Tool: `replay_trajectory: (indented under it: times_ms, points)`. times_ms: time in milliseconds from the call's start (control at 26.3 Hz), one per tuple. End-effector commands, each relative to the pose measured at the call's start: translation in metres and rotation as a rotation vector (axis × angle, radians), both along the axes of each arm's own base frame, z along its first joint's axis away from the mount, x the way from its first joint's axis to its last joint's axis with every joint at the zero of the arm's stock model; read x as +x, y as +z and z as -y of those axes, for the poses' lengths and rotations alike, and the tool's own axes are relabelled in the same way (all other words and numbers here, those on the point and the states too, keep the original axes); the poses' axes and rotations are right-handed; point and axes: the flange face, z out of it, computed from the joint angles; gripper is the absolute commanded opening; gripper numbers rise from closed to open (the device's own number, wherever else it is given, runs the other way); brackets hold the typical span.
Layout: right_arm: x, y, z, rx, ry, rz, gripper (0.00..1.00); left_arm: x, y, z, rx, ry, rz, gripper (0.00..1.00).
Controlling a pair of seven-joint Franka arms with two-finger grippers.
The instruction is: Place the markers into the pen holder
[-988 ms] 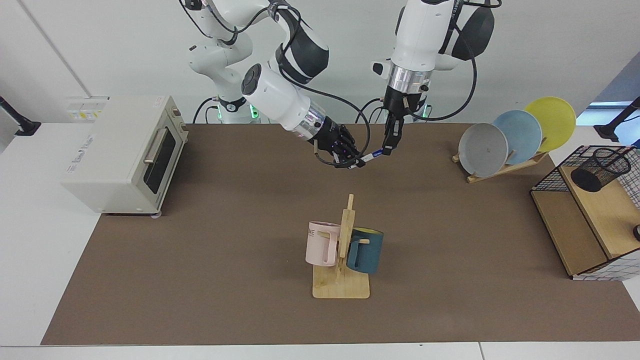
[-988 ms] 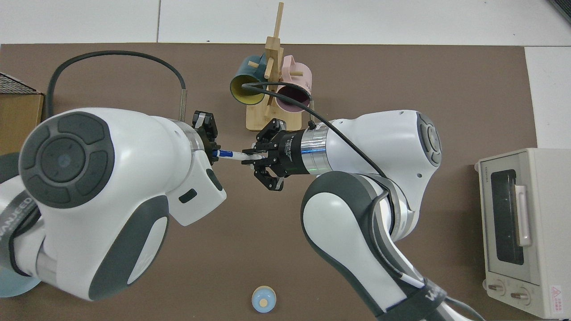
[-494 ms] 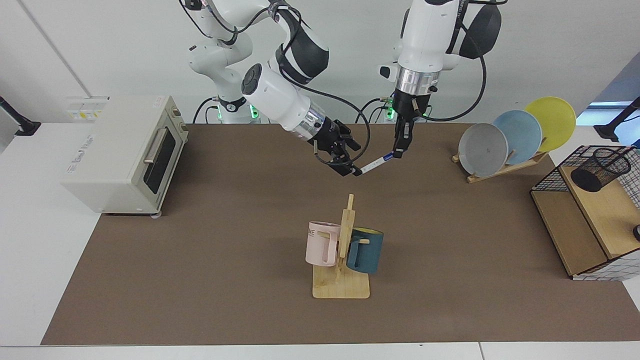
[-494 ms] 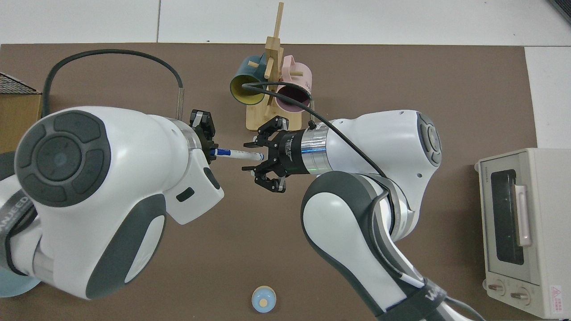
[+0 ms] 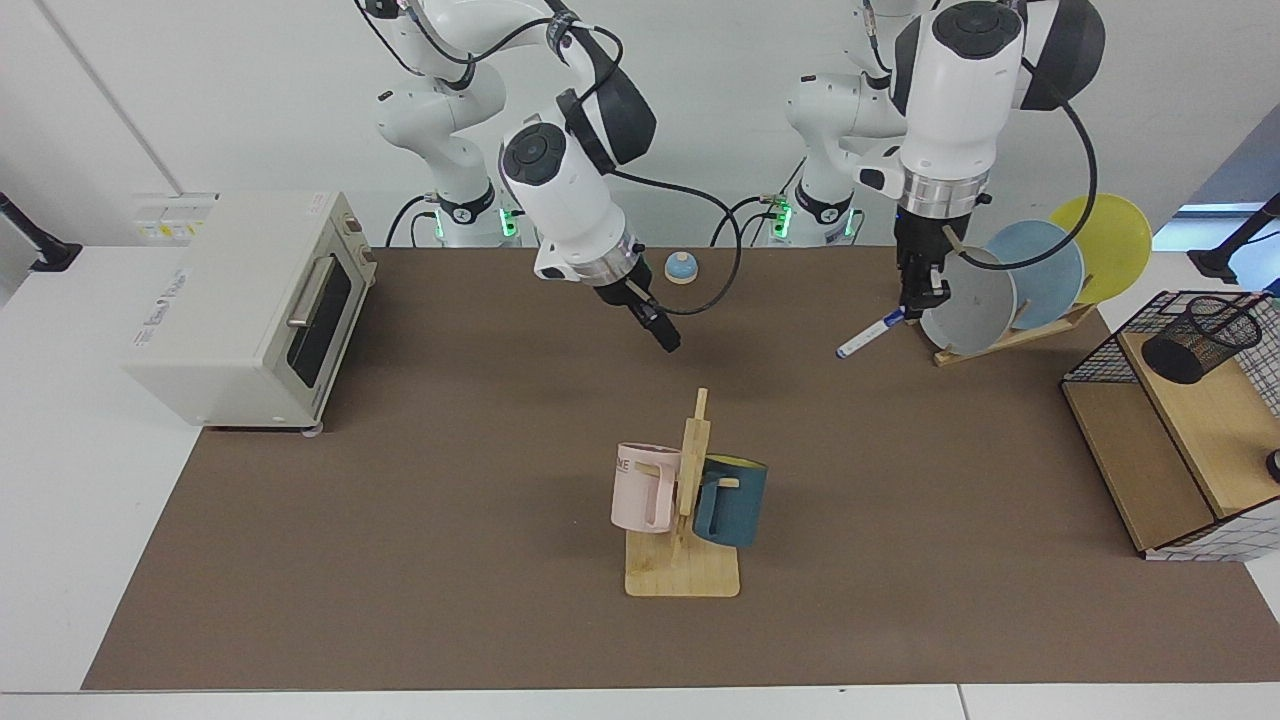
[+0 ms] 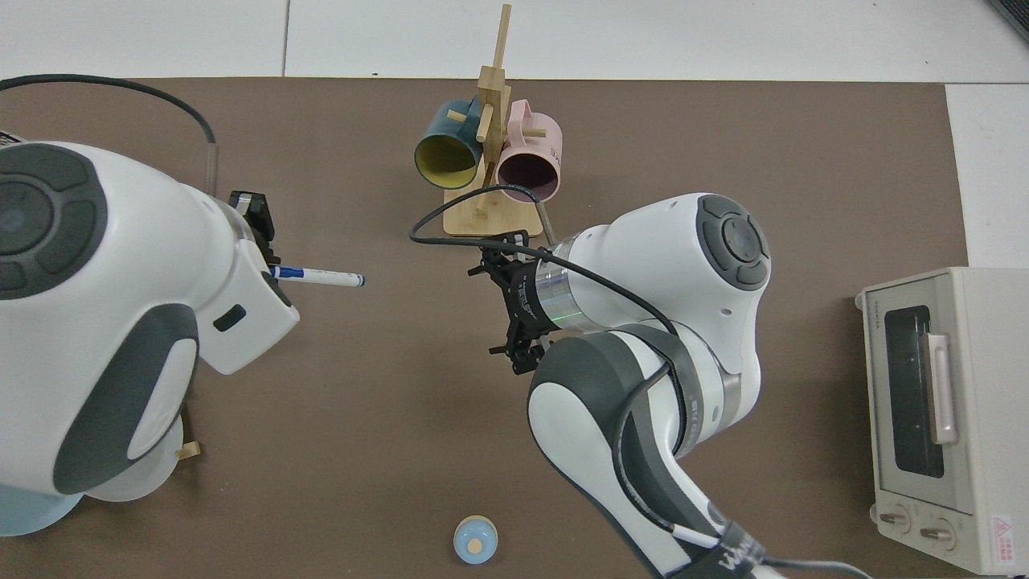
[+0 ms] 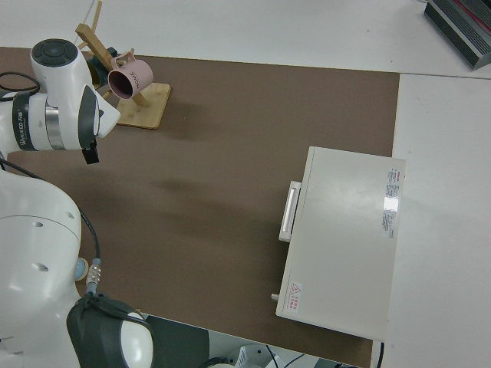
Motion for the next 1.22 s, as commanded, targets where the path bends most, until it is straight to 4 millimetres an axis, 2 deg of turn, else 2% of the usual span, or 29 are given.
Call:
replay_trajectory:
  times_ms: [0, 152, 266, 380, 456, 570, 798, 912, 1026, 1178]
  points:
    - [0.003, 0.018, 0.059, -0.097, 0.255, 0.060, 1.00, 0.000, 0.007, -0.020, 0.138, -0.005, 0.008, 0.00]
    - [0.010, 0.030, 0.105, -0.126, 0.408, 0.095, 1.00, 0.007, 0.010, -0.065, 0.196, 0.063, 0.011, 0.00]
    - [0.015, 0.039, 0.146, -0.128, 0.491, 0.114, 1.00, 0.010, 0.014, -0.089, 0.245, 0.083, 0.018, 0.00]
    - [0.018, 0.049, 0.185, -0.126, 0.568, 0.135, 1.00, 0.016, 0.024, -0.134, 0.269, 0.091, 0.003, 0.00]
    - [0.017, 0.057, 0.208, -0.127, 0.625, 0.151, 1.00, 0.023, 0.022, -0.158, 0.277, 0.080, -0.021, 0.00]
    - [0.011, 0.072, 0.239, -0.133, 0.695, 0.171, 1.00, 0.027, 0.031, -0.180, 0.367, 0.011, -0.044, 0.00]
    - [-0.002, 0.097, 0.270, -0.184, 0.831, 0.193, 1.00, 0.034, 0.043, -0.200, 0.444, 0.024, -0.040, 0.00]
    - [-0.006, 0.108, 0.279, -0.202, 0.867, 0.199, 1.00, 0.030, 0.047, -0.231, 0.482, 0.070, -0.049, 0.00]
    - [-0.009, 0.109, 0.284, -0.188, 0.868, 0.167, 1.00, 0.026, 0.049, -0.244, 0.522, 0.087, -0.071, 0.00]
    - [-0.008, 0.136, 0.287, -0.190, 0.898, 0.172, 1.00, 0.025, 0.055, -0.281, 0.552, 0.137, -0.075, 0.00]
